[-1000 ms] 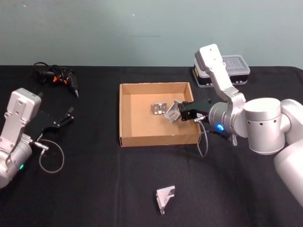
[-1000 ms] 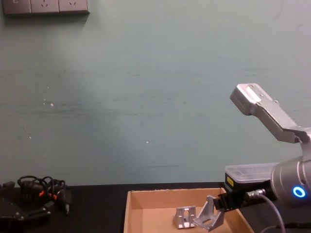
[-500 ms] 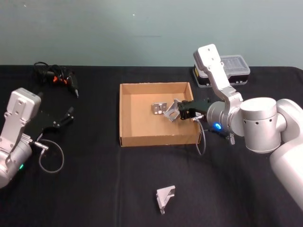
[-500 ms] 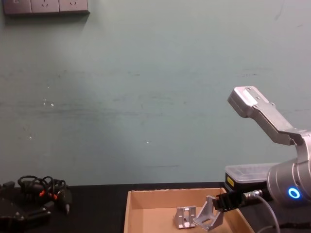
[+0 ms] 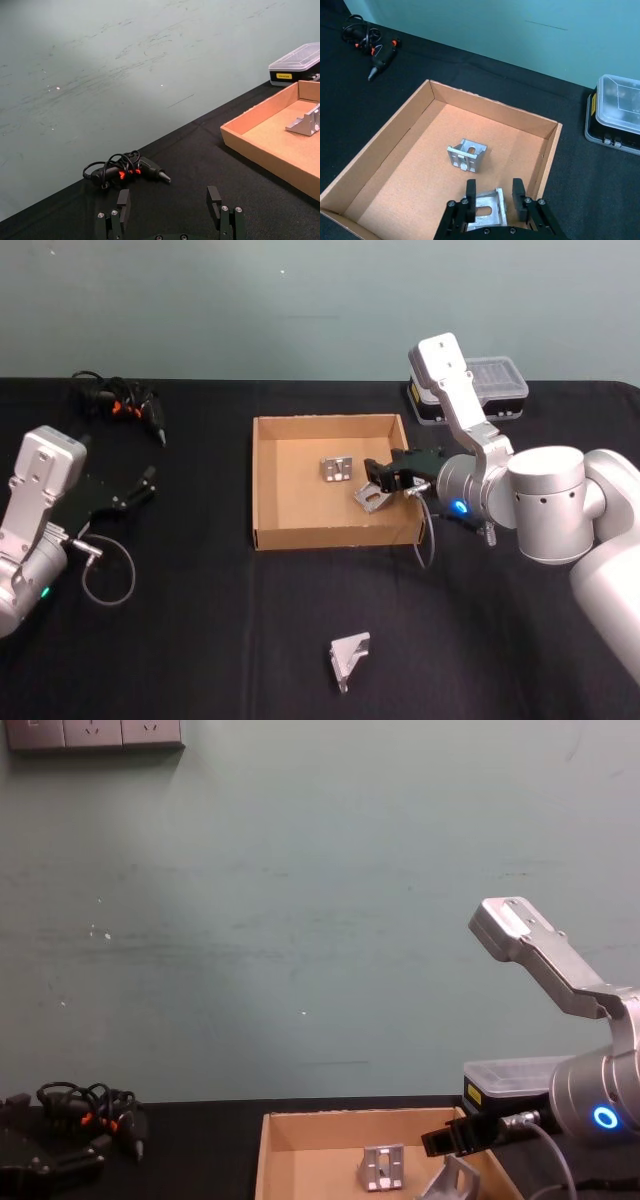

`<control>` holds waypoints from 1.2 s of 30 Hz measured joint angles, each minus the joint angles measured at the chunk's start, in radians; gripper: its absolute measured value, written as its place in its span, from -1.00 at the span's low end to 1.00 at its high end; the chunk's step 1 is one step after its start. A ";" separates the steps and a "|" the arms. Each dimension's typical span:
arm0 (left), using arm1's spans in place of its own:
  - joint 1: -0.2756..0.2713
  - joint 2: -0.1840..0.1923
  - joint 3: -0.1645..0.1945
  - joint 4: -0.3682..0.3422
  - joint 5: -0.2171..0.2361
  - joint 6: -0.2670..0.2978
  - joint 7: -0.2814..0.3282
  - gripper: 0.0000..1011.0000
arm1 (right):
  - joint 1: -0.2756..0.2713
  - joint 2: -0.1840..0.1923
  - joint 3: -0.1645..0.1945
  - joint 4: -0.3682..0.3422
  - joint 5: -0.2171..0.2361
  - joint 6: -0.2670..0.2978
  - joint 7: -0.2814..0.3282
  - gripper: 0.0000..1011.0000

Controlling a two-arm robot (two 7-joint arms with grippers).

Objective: Use one hand to pick up the angle iron from the table and place it into the box.

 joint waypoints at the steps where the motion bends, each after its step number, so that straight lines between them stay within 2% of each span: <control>1: 0.000 0.000 0.000 0.000 0.000 0.000 0.000 0.98 | 0.000 0.000 0.000 0.000 0.000 0.000 0.000 -0.13; 6: 0.000 0.000 0.000 0.000 0.000 0.000 0.000 0.98 | 0.000 0.000 0.000 -0.001 0.000 0.001 0.000 0.27; 7: 0.000 0.000 0.000 0.000 0.000 0.000 0.000 0.98 | 0.000 0.000 0.000 -0.001 0.000 0.001 0.000 0.27; 13: 0.000 0.000 0.000 0.000 0.000 0.000 0.000 0.98 | 0.000 0.000 0.000 -0.001 0.001 0.001 -0.001 0.69; 18: 0.000 0.000 0.000 0.000 0.000 0.000 0.000 0.98 | 0.000 0.000 0.000 -0.001 0.001 0.001 -0.001 0.92; 20: 0.000 0.000 0.000 0.000 0.000 0.000 0.000 0.98 | 0.000 0.000 0.000 -0.001 0.001 0.001 -0.001 0.98; 29: 0.000 0.000 0.000 0.000 0.000 0.000 0.000 0.98 | -0.018 0.002 0.015 -0.035 -0.011 0.006 0.010 0.98; 36: 0.000 0.000 0.000 0.000 0.000 0.000 0.000 0.98 | -0.078 0.041 0.047 -0.149 -0.002 0.028 0.047 0.98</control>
